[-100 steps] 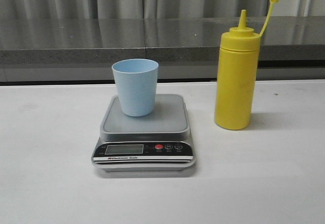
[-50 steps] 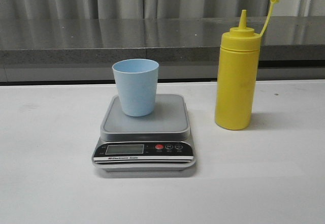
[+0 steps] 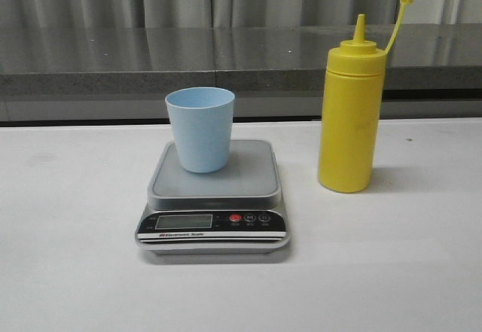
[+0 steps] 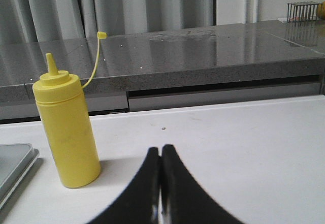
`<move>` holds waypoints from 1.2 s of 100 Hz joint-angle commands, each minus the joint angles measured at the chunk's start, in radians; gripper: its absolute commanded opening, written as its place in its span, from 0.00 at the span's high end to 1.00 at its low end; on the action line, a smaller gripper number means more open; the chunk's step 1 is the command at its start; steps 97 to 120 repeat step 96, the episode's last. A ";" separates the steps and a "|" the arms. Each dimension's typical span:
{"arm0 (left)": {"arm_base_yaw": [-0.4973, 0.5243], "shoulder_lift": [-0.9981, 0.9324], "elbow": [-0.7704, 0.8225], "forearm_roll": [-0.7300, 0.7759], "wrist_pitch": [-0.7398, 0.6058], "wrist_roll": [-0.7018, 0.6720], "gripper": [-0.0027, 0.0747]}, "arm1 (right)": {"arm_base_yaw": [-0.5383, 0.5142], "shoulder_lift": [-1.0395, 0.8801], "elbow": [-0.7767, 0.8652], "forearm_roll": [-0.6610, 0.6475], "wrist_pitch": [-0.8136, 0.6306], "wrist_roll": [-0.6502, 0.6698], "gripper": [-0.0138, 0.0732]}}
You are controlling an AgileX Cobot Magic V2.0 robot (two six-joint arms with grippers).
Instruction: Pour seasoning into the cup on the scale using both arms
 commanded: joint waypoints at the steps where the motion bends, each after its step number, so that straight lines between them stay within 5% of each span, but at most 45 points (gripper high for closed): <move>1: 0.005 -0.053 0.017 0.000 -0.090 -0.008 0.99 | -0.006 -0.022 -0.017 -0.009 -0.085 -0.008 0.91; 120: 0.005 -0.111 0.086 -0.007 -0.107 -0.008 0.99 | -0.006 -0.021 -0.017 -0.009 -0.086 -0.008 0.91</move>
